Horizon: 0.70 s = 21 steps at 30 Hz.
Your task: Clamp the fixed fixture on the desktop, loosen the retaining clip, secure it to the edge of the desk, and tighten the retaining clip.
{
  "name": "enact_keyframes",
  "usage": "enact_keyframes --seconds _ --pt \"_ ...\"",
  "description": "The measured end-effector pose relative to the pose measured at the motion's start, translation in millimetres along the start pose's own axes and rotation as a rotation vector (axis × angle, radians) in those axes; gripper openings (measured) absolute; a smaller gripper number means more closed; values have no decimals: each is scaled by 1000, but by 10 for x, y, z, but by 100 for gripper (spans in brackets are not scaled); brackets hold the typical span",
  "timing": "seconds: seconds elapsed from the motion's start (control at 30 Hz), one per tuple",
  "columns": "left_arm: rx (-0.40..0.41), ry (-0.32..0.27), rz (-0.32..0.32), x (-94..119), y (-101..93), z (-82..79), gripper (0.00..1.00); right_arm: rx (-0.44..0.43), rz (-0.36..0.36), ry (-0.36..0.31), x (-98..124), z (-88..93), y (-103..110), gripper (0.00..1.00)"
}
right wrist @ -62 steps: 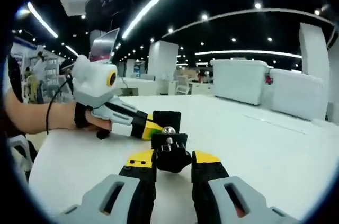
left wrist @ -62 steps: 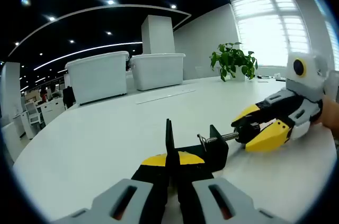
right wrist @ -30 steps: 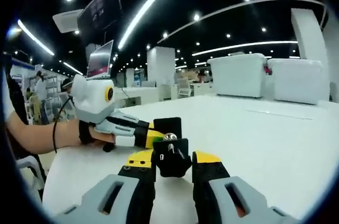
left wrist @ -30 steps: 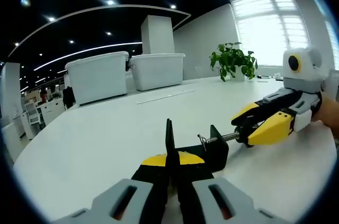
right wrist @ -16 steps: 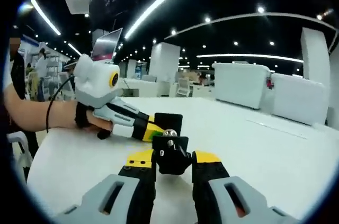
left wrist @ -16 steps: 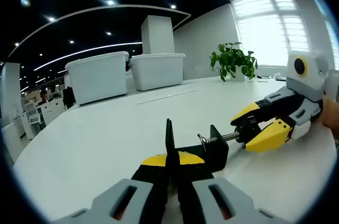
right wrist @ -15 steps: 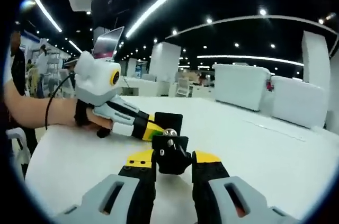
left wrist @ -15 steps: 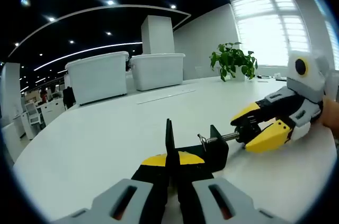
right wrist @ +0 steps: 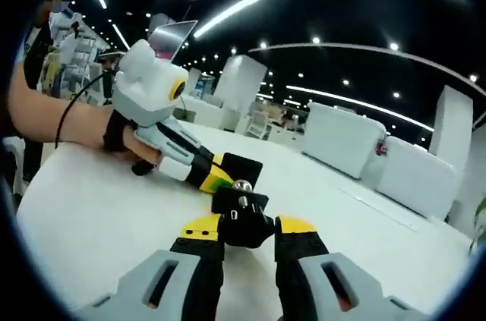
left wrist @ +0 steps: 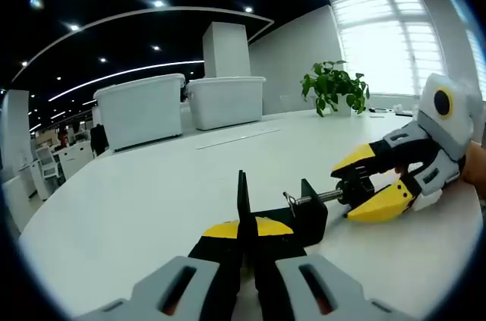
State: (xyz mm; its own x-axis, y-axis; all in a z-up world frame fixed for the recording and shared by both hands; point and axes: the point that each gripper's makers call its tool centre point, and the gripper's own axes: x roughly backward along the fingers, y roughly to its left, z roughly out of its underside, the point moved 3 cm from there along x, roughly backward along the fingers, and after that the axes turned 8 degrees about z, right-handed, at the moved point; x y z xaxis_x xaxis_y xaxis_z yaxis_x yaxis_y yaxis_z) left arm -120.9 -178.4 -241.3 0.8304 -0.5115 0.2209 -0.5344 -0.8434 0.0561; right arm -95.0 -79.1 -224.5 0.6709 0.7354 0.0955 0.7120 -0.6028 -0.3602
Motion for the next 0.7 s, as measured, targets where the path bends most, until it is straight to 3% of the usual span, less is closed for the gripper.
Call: enact_keyframes --seconds 0.07,0.1,0.4,0.7 --pt "-2 0 0 -7 6 0 6 -87 -11 12 13 -7 6 25" --pt "-2 0 -1 -7 6 0 6 -291 -34 7 26 -77 -71 27" --pt "-1 0 -1 -27 17 2 6 -356 -74 60 4 -1 -31 26" --pt "1 0 -3 -4 5 1 6 -632 -183 116 71 -21 -22 26"
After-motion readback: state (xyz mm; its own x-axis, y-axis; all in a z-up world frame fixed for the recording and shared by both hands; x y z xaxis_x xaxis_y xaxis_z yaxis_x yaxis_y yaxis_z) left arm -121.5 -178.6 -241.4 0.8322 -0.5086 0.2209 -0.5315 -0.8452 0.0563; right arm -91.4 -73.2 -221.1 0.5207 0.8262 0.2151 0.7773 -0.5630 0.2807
